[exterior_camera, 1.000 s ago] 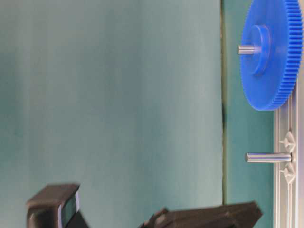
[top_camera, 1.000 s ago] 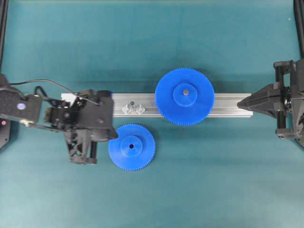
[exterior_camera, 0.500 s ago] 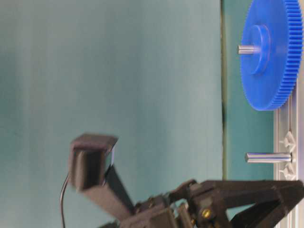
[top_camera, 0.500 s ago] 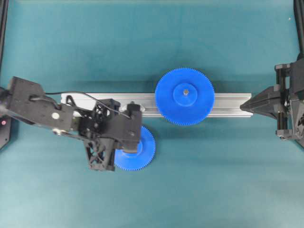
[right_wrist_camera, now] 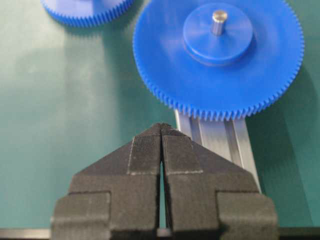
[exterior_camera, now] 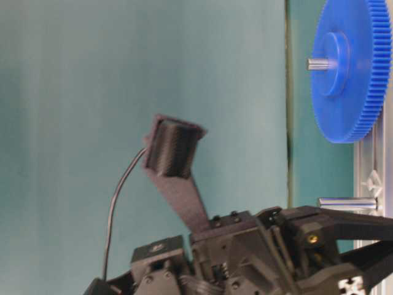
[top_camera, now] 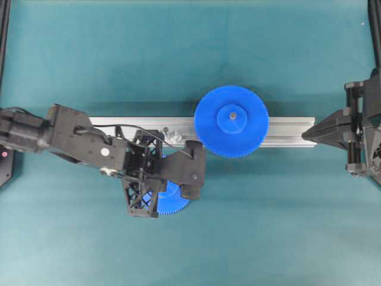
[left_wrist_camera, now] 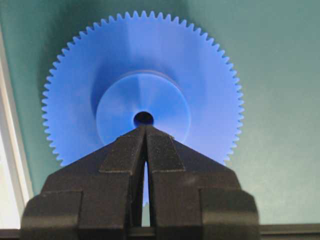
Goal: Insert the small gear onto the shaft.
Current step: 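Lower the left gripper and close it on the small gear's hub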
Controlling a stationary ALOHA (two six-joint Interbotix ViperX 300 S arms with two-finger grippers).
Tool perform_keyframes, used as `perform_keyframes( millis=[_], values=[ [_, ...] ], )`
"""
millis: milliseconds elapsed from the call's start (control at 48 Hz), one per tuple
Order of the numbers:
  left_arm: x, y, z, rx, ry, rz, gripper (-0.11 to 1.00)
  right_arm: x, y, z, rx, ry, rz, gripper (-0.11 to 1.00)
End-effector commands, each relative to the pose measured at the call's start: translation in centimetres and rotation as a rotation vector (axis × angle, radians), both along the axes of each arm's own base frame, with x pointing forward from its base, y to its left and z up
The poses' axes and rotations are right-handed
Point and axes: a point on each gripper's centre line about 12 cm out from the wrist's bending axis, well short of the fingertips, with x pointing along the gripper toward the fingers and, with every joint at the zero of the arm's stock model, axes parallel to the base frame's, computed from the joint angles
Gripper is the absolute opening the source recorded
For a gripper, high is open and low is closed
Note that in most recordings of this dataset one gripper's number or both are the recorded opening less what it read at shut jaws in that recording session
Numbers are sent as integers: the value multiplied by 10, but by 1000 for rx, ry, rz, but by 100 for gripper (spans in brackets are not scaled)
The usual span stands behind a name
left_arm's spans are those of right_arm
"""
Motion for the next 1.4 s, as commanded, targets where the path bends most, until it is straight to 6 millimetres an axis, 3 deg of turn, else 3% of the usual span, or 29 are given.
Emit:
perform_keyframes(
  millis=[0,834,979,1104,1271,1375],
  values=[
    [7,-3,14,-3,-38,-7,-1,2,0,3,9,-6,-7,-1],
    [8,-3,14,1,-33,-12,-1,1,0,1,9,-5,-7,-1],
    [9,-3,15,-2,-45,-10,5,1,0,1,9,-5,-7,-1],
    [10,-3,15,-4,-51,-8,25,0,0,1,10,-7,-8,-1],
    [10,-2,11,-5,-41,0,73,0,0,1,10,-8,-8,-1],
    [11,-3,8,-5,-37,1,92,0,0,0,10,-8,-8,-1]
  ],
)
